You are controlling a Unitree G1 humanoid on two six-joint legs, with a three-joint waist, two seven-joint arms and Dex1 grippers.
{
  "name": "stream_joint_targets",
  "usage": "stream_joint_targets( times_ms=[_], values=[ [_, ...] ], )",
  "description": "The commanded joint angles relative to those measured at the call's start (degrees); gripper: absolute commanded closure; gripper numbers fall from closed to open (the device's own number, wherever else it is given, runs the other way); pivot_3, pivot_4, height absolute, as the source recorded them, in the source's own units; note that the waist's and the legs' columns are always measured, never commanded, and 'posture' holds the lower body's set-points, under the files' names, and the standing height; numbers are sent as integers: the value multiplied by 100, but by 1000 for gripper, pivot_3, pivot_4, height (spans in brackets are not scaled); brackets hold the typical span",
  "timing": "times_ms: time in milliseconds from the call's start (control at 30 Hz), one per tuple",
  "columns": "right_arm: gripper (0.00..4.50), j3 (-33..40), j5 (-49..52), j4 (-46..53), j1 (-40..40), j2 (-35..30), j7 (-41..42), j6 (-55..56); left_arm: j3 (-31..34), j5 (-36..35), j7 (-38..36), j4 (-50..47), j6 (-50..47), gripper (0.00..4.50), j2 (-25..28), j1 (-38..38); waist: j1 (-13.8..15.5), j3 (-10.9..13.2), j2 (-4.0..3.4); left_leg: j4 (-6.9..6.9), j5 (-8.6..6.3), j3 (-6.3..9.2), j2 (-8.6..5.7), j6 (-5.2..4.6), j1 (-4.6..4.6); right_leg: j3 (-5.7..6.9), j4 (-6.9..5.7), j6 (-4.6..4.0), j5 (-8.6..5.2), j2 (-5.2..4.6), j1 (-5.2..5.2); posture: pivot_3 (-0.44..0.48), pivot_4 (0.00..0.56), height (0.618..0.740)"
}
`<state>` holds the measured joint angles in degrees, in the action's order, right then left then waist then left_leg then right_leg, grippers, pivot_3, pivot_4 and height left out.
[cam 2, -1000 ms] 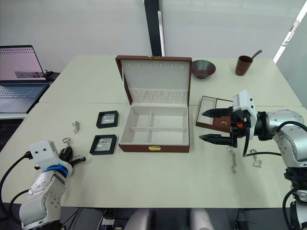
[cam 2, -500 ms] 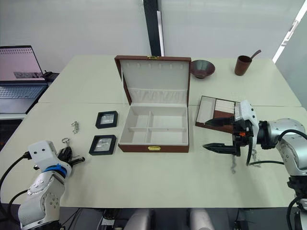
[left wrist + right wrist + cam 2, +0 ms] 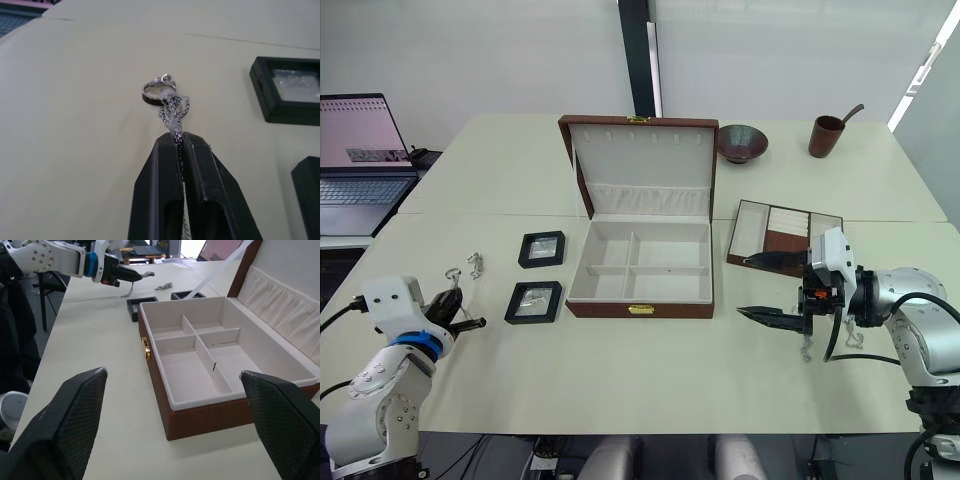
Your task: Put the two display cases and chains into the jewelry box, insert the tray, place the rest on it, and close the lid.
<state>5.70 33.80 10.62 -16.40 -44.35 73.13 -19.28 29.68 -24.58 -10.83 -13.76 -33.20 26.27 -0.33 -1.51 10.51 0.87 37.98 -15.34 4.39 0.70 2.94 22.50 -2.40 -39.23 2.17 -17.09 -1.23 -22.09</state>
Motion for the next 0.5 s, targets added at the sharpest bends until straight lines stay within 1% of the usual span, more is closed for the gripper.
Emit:
stream_joint_targets(
  times_ms=[33,100,233,333,400,500],
  values=[
    [0,229,229,86,7,31,14,39,187,-306,-134,-649,-246,4482,213,-5,0,1,1,-1,0,1,1,0,0,-1,0,0,0,0,0,0,150,740],
    [0,233,274,86,-29,28,-28,-6,137,-492,-154,-1004,-441,4482,305,-115,0,1,1,-1,0,1,1,0,1,1,1,0,0,0,0,0,150,740],
    [0,235,289,60,-76,22,-84,-13,95,-853,15,-1408,-802,4482,271,-477,6,1,2,0,0,2,0,0,1,1,1,0,0,0,2,0,150,740],
    [0,240,317,64,-150,-24,-102,-75,-404,-1055,319,-1800,-1093,4482,60,-1169,22,2,3,1,0,1,-1,0,1,2,3,1,1,0,3,0,150,740],
    [0,248,331,90,-163,-34,-113,-117,-596,-1134,481,-1934,-1262,4482,-84,-1438,30,3,5,5,1,0,-3,1,6,7,7,6,4,0,6,0,150,740],
    [0,264,366,150,-158,-25,-155,-182,-1182,-1181,755,-2111,-1495,4482,-501,-1749,27,3,5,4,0,-1,-4,0,6,0,16,9,5,-1,8,0,150,740]
  ],
)
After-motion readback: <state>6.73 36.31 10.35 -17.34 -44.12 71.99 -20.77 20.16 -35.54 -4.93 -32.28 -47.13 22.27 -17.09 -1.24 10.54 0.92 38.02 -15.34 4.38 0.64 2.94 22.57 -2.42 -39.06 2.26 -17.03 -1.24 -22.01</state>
